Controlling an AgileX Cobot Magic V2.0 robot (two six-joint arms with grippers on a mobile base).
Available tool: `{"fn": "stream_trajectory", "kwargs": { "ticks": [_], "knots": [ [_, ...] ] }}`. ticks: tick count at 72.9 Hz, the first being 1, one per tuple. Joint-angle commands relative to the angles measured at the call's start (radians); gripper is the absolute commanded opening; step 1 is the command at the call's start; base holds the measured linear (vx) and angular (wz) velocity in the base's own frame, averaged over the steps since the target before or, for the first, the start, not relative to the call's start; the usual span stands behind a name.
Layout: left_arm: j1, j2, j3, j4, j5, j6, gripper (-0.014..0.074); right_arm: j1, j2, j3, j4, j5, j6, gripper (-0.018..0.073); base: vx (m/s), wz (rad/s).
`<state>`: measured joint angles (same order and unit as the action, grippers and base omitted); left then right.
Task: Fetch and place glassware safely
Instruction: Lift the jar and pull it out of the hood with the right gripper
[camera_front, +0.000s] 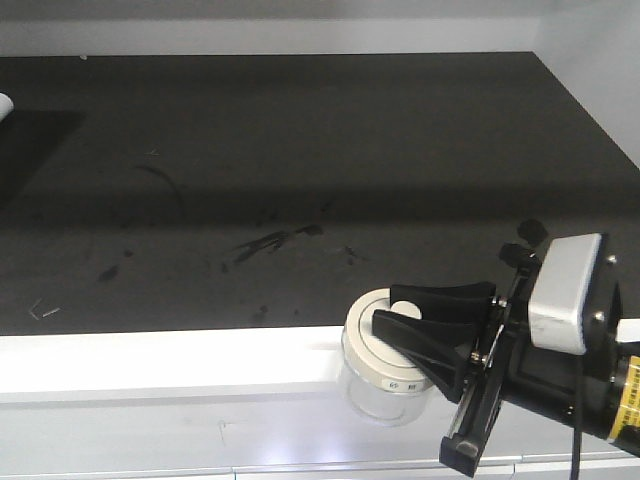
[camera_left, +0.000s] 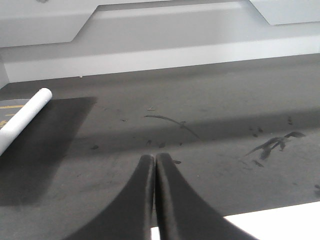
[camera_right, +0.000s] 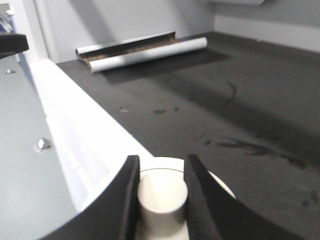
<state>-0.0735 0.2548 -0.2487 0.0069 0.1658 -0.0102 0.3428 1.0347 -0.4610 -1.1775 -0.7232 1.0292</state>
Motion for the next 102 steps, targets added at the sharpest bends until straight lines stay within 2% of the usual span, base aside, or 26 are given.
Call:
{"fn": "stream_trajectory", "kwargs": {
  "ticks": [1,20,102],
  "knots": [
    [-0.001,0.010,-0.025,-0.007,-0.070,-0.010,-0.0007,-0.002,0.014,-0.030,0.043,-0.096,0.008,-0.0001,0.00,0.00],
    [-0.001,0.010,-0.025,-0.007,-0.070,-0.010,-0.0007,-0.002,0.088,-0.030,0.048,-0.120,-0.018,-0.0001,0.00,0.00],
    [-0.001,0.010,-0.025,-0.007,-0.070,-0.010,-0.0007,-0.002,0.089,-0.030,0.043,-0.120,-0.023,-0.0001,0.00,0.02]
  ]
}}
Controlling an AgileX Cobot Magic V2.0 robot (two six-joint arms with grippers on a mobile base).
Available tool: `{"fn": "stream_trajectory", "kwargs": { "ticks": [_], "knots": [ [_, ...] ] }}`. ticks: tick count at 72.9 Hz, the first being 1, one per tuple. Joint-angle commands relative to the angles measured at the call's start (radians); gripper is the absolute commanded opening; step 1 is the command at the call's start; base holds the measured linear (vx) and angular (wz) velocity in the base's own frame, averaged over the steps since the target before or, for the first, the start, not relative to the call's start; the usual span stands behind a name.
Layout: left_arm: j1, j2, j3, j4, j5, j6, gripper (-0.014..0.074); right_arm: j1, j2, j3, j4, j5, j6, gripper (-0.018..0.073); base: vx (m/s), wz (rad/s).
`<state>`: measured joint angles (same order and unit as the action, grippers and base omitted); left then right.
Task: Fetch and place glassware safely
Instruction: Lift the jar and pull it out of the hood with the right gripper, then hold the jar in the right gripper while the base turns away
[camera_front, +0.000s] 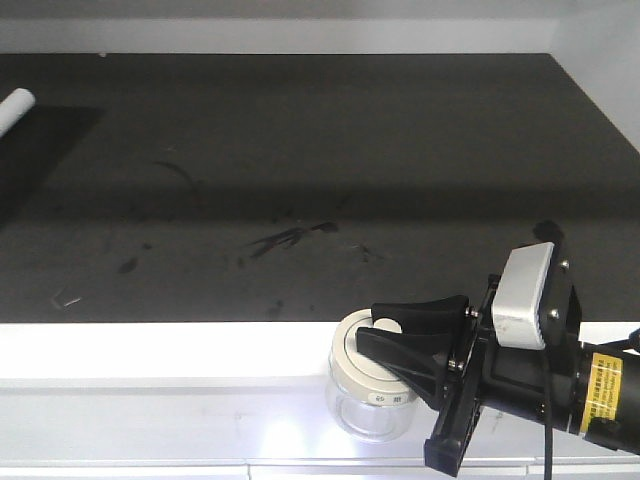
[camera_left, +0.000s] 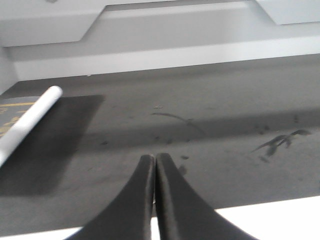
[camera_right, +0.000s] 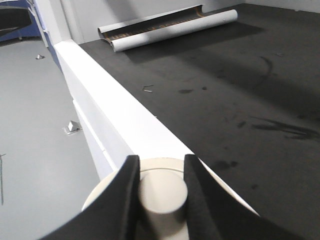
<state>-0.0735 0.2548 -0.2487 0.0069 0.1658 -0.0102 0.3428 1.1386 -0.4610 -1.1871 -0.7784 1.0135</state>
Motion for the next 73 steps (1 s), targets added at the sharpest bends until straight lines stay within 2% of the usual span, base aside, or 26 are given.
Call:
{"fn": "stream_trajectory", "kwargs": {
  "ticks": [1,17,48,73],
  "knots": [
    [-0.001,0.010,-0.025,-0.007,-0.070,-0.010,-0.0007,-0.002,-0.014,-0.030,0.053,-0.065,-0.008,-0.0001,-0.04,0.20],
    [-0.001,0.010,-0.025,-0.007,-0.070,-0.010,-0.0007,-0.002,-0.014,-0.030,0.053,-0.065,-0.008,-0.0001,-0.04,0.46],
    [-0.001,0.010,-0.025,-0.007,-0.070,-0.010,-0.0007,-0.002,-0.014,-0.030,0.054,-0.065,-0.008,-0.0001,-0.05,0.87],
    [-0.001,0.010,-0.025,-0.007,-0.070,-0.010,-0.0007,-0.002,-0.014,-0.030,0.054,-0.065,-0.008,-0.0001,-0.03,0.58]
  ]
}}
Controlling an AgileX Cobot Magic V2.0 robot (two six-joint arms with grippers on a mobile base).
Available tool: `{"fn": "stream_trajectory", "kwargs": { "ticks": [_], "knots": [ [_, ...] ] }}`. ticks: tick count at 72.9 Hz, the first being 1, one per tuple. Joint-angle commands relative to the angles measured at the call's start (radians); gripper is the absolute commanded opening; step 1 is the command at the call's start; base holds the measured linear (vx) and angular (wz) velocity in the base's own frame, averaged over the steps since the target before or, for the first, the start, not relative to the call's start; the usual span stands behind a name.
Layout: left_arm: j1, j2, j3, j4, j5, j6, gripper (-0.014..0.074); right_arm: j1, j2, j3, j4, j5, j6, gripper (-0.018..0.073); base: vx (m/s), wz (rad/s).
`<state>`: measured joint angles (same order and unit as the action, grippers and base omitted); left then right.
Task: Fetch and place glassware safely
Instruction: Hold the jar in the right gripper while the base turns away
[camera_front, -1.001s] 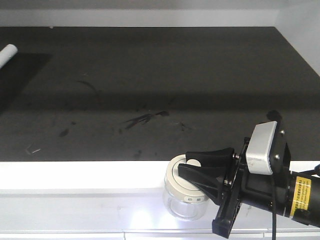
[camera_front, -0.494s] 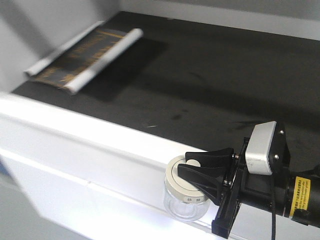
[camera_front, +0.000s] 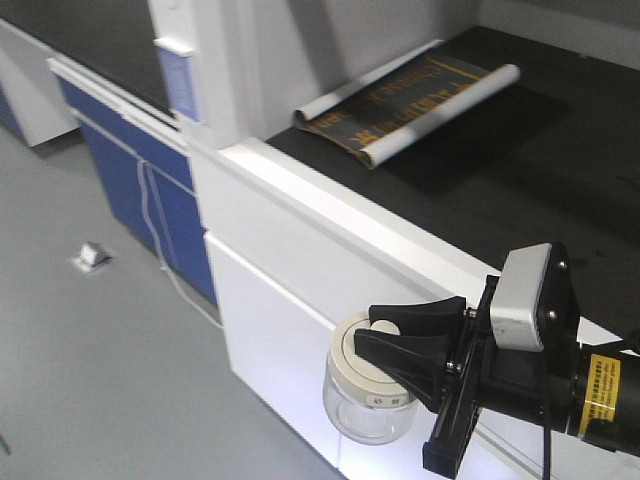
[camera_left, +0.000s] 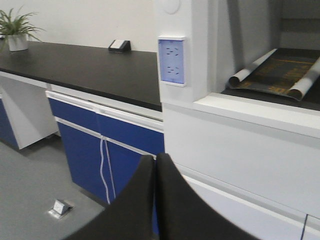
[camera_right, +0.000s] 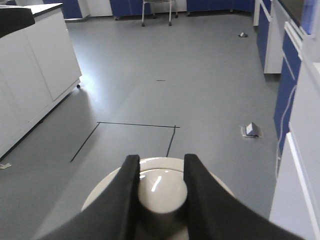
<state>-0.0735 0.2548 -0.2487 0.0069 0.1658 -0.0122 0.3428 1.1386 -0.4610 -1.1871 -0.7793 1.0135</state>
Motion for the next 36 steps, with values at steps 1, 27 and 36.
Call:
{"fn": "stream_trajectory", "kwargs": {
  "ticks": [1,27,36],
  "knots": [
    [-0.001,0.010,-0.025,-0.007,-0.070,-0.008,-0.0007,-0.002,-0.014,-0.030,0.054,-0.064,-0.008,-0.0001,0.00,0.48],
    [-0.001,0.010,-0.025,-0.007,-0.070,-0.008,-0.0007,-0.002,-0.014,-0.030,0.054,-0.067,-0.008,-0.0001,0.03,0.67],
    [-0.001,0.010,-0.025,-0.007,-0.070,-0.008,-0.0007,-0.002,-0.014,-0.030,0.054,-0.066,-0.008,-0.0001,0.07,0.90]
  ]
}}
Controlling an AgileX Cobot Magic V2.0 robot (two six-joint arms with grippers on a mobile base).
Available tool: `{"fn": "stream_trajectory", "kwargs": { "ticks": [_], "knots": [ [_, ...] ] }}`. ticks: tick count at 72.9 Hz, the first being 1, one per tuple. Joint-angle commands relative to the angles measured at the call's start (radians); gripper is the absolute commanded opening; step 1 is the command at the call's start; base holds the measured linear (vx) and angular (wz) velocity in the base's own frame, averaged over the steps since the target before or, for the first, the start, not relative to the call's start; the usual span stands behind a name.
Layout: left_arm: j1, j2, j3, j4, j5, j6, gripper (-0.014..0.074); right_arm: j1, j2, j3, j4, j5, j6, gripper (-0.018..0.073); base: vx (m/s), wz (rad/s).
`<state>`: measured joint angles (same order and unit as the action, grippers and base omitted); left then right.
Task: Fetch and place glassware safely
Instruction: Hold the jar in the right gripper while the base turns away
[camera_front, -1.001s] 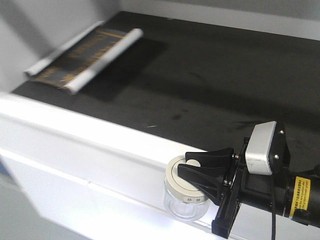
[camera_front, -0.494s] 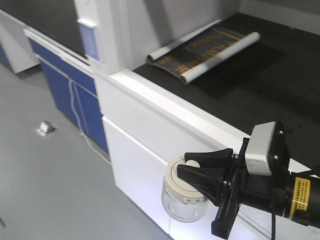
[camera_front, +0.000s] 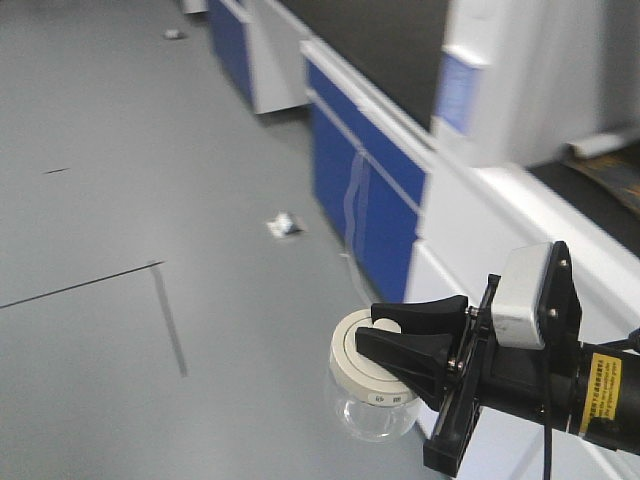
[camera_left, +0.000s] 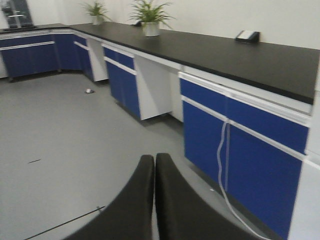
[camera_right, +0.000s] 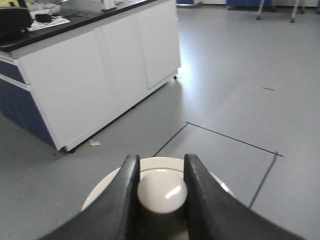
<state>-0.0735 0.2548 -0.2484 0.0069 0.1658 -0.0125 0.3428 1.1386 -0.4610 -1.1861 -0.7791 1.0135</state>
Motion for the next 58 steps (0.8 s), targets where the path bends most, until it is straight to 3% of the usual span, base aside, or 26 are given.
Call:
{"fn": "stream_trajectory", "kwargs": {
  "ticks": [1,30,58],
  "knots": [
    [-0.001,0.010,-0.026,-0.007,-0.070,-0.008,-0.0007,-0.002,-0.014,-0.030,0.053,-0.067,-0.008,-0.0001,0.08,0.93],
    [-0.001,0.010,-0.026,-0.007,-0.070,-0.008,-0.0007,-0.002,-0.014,-0.030,0.053,-0.066,-0.008,-0.0001,0.09,0.82],
    [-0.001,0.010,-0.026,-0.007,-0.064,-0.008,-0.0007,-0.002,-0.014,-0.030,0.053,-0.065,-0.008,-0.0001,0.20,0.22]
  ]
}}
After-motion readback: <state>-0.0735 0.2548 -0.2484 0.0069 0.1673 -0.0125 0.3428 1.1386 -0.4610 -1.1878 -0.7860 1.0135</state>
